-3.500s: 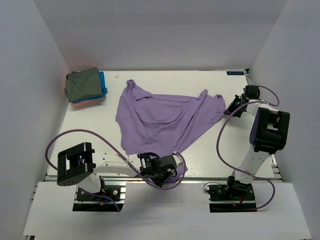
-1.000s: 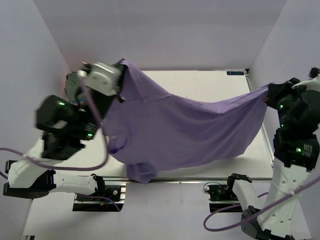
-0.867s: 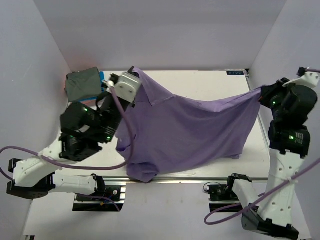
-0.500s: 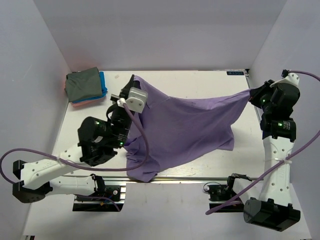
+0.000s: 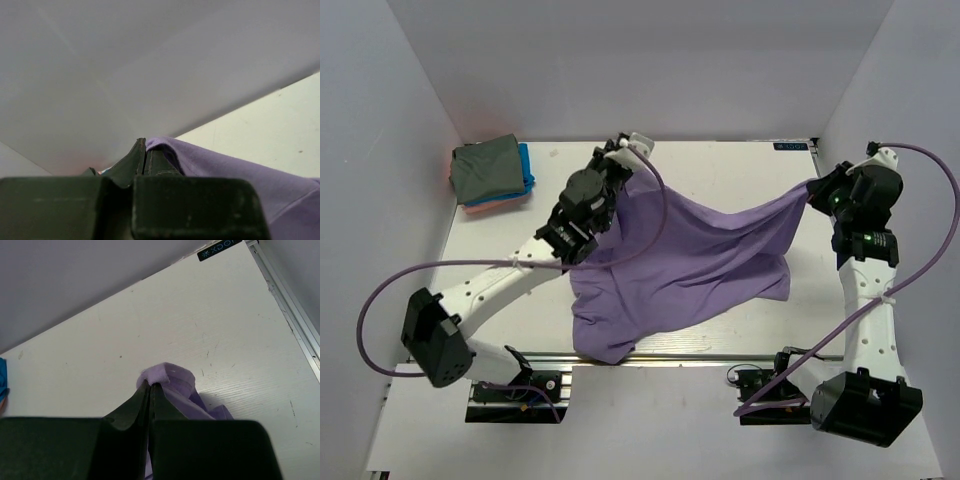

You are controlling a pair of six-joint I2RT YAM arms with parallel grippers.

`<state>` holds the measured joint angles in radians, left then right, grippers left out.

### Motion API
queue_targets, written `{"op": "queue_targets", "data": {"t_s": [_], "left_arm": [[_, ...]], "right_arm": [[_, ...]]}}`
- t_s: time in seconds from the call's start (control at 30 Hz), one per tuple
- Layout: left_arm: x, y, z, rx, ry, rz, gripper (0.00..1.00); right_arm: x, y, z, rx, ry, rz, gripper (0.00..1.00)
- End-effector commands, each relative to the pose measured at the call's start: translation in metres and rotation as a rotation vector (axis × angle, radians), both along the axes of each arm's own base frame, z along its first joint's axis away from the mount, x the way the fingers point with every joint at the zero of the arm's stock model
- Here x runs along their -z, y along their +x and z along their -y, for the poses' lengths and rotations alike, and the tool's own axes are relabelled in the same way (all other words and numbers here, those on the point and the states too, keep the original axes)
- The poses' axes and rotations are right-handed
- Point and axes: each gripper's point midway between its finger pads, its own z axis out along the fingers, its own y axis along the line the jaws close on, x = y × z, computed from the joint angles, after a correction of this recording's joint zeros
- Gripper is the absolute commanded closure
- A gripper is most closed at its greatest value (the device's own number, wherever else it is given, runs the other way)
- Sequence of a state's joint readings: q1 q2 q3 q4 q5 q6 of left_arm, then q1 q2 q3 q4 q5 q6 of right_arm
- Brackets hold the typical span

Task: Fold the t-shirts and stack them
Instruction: Flatten out the tshirt

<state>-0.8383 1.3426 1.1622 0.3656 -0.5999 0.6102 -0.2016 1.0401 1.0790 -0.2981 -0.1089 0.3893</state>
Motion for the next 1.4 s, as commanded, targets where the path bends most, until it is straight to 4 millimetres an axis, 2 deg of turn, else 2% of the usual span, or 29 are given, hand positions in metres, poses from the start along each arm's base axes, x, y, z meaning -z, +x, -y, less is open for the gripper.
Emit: {"op": "queue_targets", "data": {"t_s": [0.0, 0.07, 0.23, 0.27, 0.3, 0.33, 0.43, 0.53, 0.57, 0.6, 0.67, 0.7, 0.73, 0.77, 0.8, 0.83, 0.9, 0.93, 0.97, 1.0, 1.03, 1.07, 1.1, 1.13, 1.17, 1.2, 1.23, 1.3, 1.37], "left_arm": [[-0.026, 0.025, -0.015, 0.034, -0.125, -0.001, 1.0], [-0.007, 0.047, -0.014, 0.025, -0.122, -0.044, 1.0], [0.008, 0.112, -0.051, -0.085, -0.183, -0.091, 1.0], [-0.003, 0.121, -0.056, -0.088, -0.193, -0.07, 1.0], [-0.002, 0.131, -0.063, -0.107, -0.208, -0.071, 1.0], [0.014, 0.15, -0.075, -0.147, -0.191, -0.099, 1.0], [0.011, 0.179, -0.091, -0.147, -0.215, -0.088, 1.0], [0.036, 0.213, -0.091, -0.094, -0.212, -0.132, 1.0], [0.038, 0.219, -0.086, -0.076, -0.209, -0.133, 1.0], [0.063, 0.232, -0.081, -0.043, -0.192, -0.165, 1.0], [0.074, 0.243, -0.079, -0.02, -0.193, -0.153, 1.0], [0.079, 0.25, -0.082, -0.018, -0.201, -0.159, 1.0], [0.105, 0.263, -0.084, -0.03, -0.2, -0.194, 1.0], [0.097, 0.274, -0.091, -0.035, -0.218, -0.172, 1.0], [0.108, 0.281, -0.093, -0.036, -0.221, -0.199, 1.0], [0.117, 0.29, -0.097, -0.046, -0.236, -0.214, 1.0], [0.146, 0.314, -0.102, -0.056, -0.259, -0.243, 1.0], [0.137, 0.324, -0.107, -0.053, -0.279, -0.216, 1.0], [0.148, 0.33, -0.106, -0.054, -0.286, -0.231, 1.0], [0.183, 0.341, -0.111, -0.071, -0.298, -0.272, 1.0], [0.174, 0.35, -0.116, -0.074, -0.317, -0.242, 1.0], [0.179, 0.356, -0.118, -0.093, -0.33, -0.234, 0.98], [0.188, 0.361, -0.123, -0.127, -0.346, -0.245, 0.58], [0.199, 0.37, -0.129, -0.142, -0.385, -0.243, 0.19], [0.205, 0.372, -0.131, -0.157, -0.405, -0.256, 0.0], [0.203, 0.371, -0.13, -0.156, -0.421, -0.262, 0.0], [0.211, 0.371, -0.138, -0.173, -0.425, -0.293, 0.0], [0.193, 0.363, -0.139, -0.174, -0.424, -0.296, 0.0], [0.189, 0.35, -0.137, -0.165, -0.425, -0.341, 0.0]], "right_arm": [[-0.007, 0.013, 0.002, -0.008, -0.018, 0.054, 1.0], [-0.004, 0.02, 0.002, -0.014, -0.014, 0.053, 1.0], [0.002, 0.045, 0.008, -0.017, -0.025, 0.037, 1.0], [0.01, 0.056, 0.01, -0.017, -0.024, 0.011, 1.0], [0.004, 0.061, 0.011, -0.028, -0.037, 0.028, 1.0], [0.012, 0.072, 0.012, -0.038, -0.038, 0.012, 1.0], [0.013, 0.086, 0.008, -0.085, -0.046, 0.017, 1.0], [0.041, 0.111, 0.008, -0.12, -0.044, -0.04, 1.0], [0.039, 0.117, 0.008, -0.127, -0.052, -0.022, 1.0], [0.039, 0.121, 0.008, -0.133, -0.057, -0.019, 1.0], [0.055, 0.135, 0.006, -0.173, -0.08, -0.028, 1.0], [0.044, 0.146, 0.005, -0.192, -0.101, 0.023, 1.0], [0.067, 0.157, 0.004, -0.214, -0.097, -0.014, 1.0], [0.073, 0.163, 0.005, -0.229, -0.114, -0.017, 1.0], [0.055, 0.176, 0.007, -0.227, -0.137, 0.023, 1.0], [0.095, 0.191, 0.01, -0.237, -0.126, -0.05, 1.0], [0.094, 0.209, 0.015, -0.234, -0.139, -0.05, 1.0], [0.119, 0.227, 0.018, -0.238, -0.131, -0.086, 1.0], [0.111, 0.239, 0.021, -0.232, -0.143, -0.066, 1.0], [0.113, 0.246, 0.022, -0.228, -0.142, -0.066, 1.0], [0.133, 0.26, 0.024, -0.232, -0.137, -0.089, 1.0], [0.123, 0.268, 0.026, -0.224, -0.145, -0.079, 1.0], [0.127, 0.272, 0.025, -0.222, -0.148, -0.088, 0.94], [0.146, 0.276, 0.026, -0.214, -0.144, -0.125, 0.74], [0.131, 0.283, 0.026, -0.209, -0.151, -0.096, 0.65], [0.129, 0.284, 0.027, -0.203, -0.156, -0.099, 0.49], [0.131, 0.283, 0.024, -0.208, -0.155, -0.114, 0.13], [0.118, 0.275, 0.024, -0.188, -0.174, -0.122, 0.1], [0.116, 0.258, 0.024, -0.167, -0.173, -0.145, 0.1]]}}
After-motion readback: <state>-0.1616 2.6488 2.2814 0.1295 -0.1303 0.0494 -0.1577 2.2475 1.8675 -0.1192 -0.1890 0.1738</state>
